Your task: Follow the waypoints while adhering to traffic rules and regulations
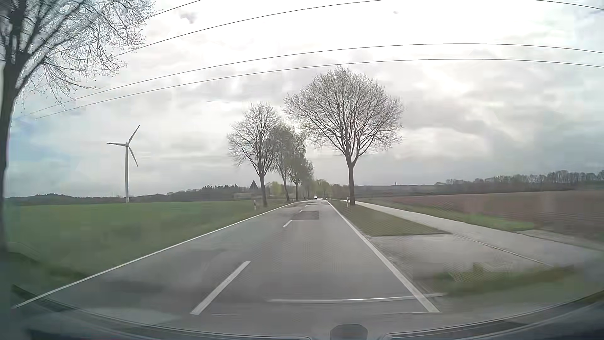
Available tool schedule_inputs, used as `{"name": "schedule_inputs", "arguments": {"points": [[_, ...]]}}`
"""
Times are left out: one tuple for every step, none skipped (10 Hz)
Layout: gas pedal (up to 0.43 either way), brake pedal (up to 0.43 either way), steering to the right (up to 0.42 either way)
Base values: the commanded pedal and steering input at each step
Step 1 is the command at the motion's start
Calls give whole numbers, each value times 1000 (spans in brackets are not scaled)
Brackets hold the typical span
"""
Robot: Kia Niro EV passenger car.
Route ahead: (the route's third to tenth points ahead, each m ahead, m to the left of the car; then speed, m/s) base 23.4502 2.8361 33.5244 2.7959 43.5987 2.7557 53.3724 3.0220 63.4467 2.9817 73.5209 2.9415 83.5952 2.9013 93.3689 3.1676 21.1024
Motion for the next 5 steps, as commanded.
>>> {"name": "schedule_inputs", "arguments": {"points": [[197, 6, -1], [197, 0, -1], [197, 0, -1], [197, 0, 0], [189, 0, -1]]}}
